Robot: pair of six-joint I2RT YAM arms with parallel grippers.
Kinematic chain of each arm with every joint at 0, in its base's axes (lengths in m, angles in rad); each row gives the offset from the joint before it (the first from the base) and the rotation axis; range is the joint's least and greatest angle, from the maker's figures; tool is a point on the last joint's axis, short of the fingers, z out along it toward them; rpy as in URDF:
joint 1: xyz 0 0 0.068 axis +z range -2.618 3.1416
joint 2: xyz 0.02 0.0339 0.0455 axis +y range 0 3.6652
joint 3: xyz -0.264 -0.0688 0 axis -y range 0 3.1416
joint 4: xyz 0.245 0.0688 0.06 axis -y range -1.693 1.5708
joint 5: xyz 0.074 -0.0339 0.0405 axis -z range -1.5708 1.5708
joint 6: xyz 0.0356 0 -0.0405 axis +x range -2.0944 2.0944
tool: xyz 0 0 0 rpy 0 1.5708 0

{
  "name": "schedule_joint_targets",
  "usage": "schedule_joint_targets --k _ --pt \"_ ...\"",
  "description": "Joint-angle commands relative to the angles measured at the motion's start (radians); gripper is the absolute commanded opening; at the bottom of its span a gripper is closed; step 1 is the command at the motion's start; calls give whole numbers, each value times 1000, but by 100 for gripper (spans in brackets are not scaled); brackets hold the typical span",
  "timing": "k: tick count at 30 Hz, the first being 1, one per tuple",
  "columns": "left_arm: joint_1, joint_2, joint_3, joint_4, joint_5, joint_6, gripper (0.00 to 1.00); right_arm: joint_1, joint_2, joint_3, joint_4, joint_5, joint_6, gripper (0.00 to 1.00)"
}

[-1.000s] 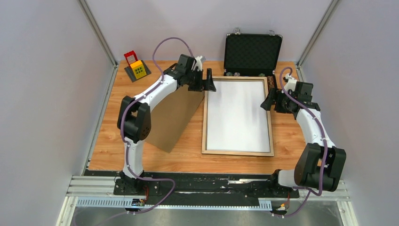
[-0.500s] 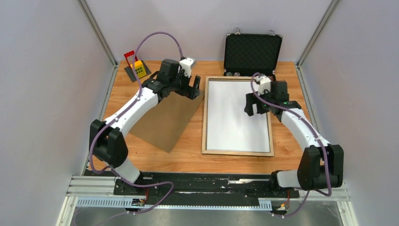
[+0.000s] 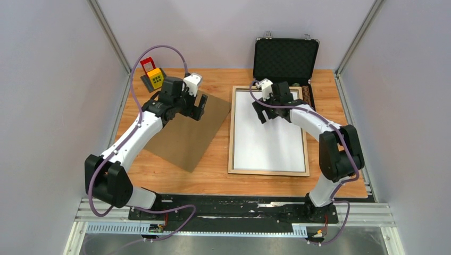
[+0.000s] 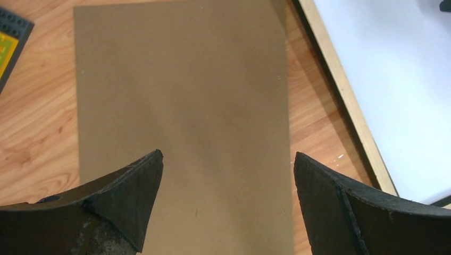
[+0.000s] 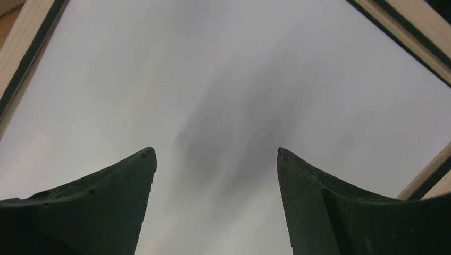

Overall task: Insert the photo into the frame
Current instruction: Adjust the photo frame item on the photo frame.

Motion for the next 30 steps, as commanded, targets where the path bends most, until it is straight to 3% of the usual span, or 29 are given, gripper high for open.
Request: schedule_joint_targets --k 1,11,30 --pt "30 -65 -27 12 -6 25 100 33 78 119 94 59 25 82" --pt "57 -87 -50 16 -7 26 100 61 209 235 152 127 51 80" --pt "73 -94 -60 23 -9 22 100 87 315 283 231 269 32 79"
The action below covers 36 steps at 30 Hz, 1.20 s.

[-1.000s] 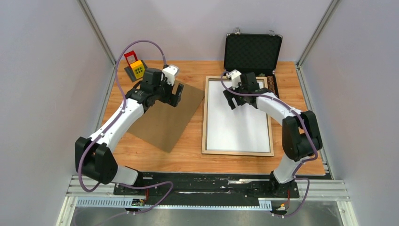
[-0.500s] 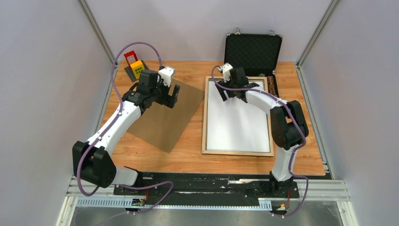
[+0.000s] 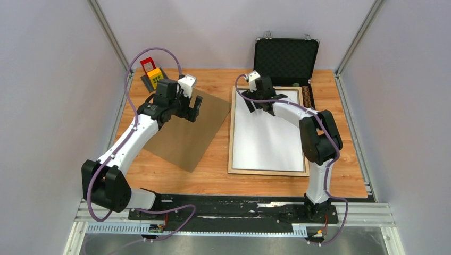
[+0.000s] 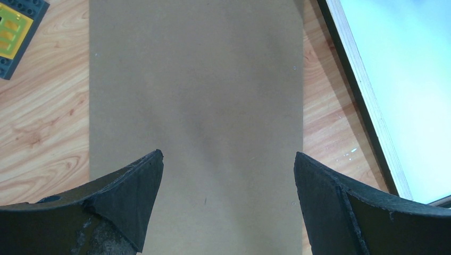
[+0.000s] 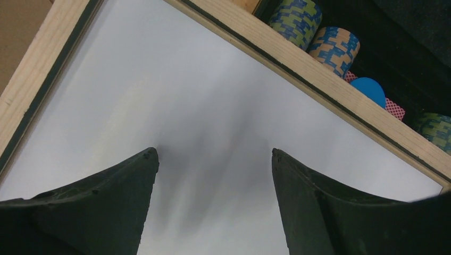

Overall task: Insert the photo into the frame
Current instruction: Adjust the photo frame item on the photo frame, then turn over the photo frame item at the center of the board.

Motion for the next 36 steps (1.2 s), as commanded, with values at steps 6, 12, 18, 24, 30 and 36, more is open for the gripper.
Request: schedule_joint_targets --k 6,12,18,24,30,36 --pt "11 -45 -14 37 2 10 100 6 14 36 60 78 5 79" --pt "15 -47 -15 40 4 11 100 5 -11 12 59 67 1 79" --pt "15 -42 -13 41 9 9 100 6 -29 -2 57 24 7 79" --pt "15 -40 -10 36 6 11 100 12 -33 17 39 -2 14 80" --pt "17 -40 -9 31 2 12 100 21 -26 33 29 1 10 80" --pt "30 -38 -6 31 -10 7 100 21 -48 46 20 14 -1 80"
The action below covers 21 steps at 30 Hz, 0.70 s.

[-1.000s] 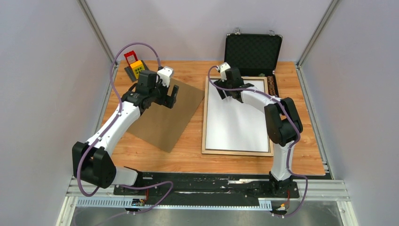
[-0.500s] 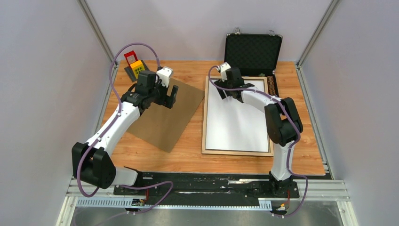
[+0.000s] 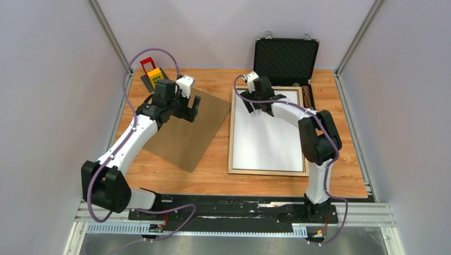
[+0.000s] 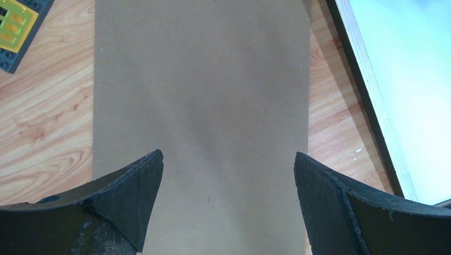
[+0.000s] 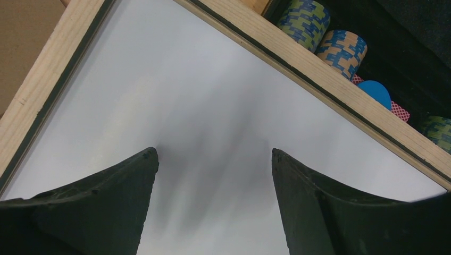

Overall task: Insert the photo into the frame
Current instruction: Turn over the photo frame item at the center of the board.

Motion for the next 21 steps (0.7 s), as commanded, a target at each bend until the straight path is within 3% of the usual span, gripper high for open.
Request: schedule_joint_targets --k 1,10,21 --pt "17 -28 7 27 -10 3 100 6 -60 43 7 1 -4 80" --pt "92 5 11 12 -3 0 100 7 -139 83 -55 -33 11 81" --pt "372 193 125 -119 154 33 100 143 -197 123 -109 -317 160 86"
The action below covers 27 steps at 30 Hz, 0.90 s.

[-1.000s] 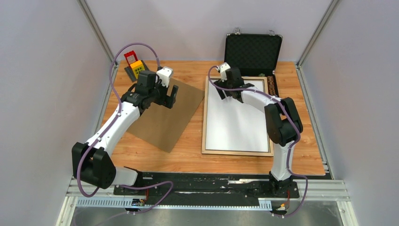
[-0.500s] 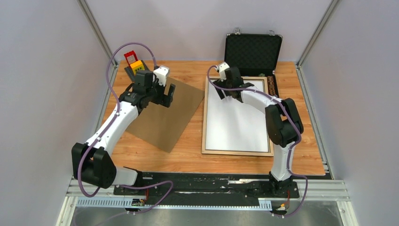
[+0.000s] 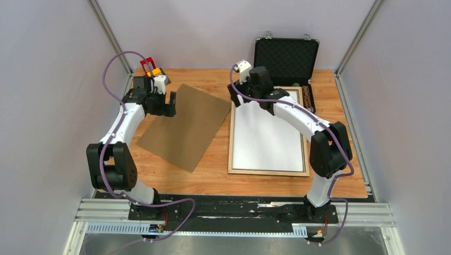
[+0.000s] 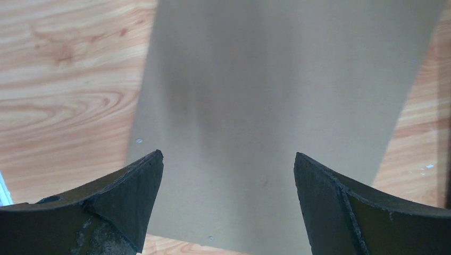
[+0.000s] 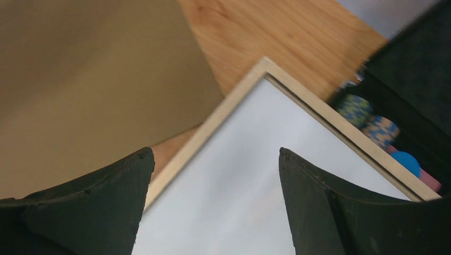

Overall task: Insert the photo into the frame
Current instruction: Turn over the photo frame item at the center of the board.

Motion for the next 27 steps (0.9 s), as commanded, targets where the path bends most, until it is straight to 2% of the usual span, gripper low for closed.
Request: schedule_joint_targets --k 1,3,5,11,16,21,27 --pt "101 68 80 -58 69 48 100 86 -6 69 -30 -154 111 87" --pt "133 105 102 -73 75 73 100 116 29 100 -45 -213 165 91" --pt "156 151 132 -97 77 100 100 141 70 138 -64 -265 241 100" --pt "203 348 294 -188 101 151 100 168 194 228 -100 -400 455 100" --pt "225 496 386 -219 125 141 100 169 262 225 -101 -422 576 99" --pt "227 566 443 -232 135 133 100 169 283 184 -101 -408 659 98" --pt "228 591 433 -242 170 129 100 169 291 132 -99 -383 747 100"
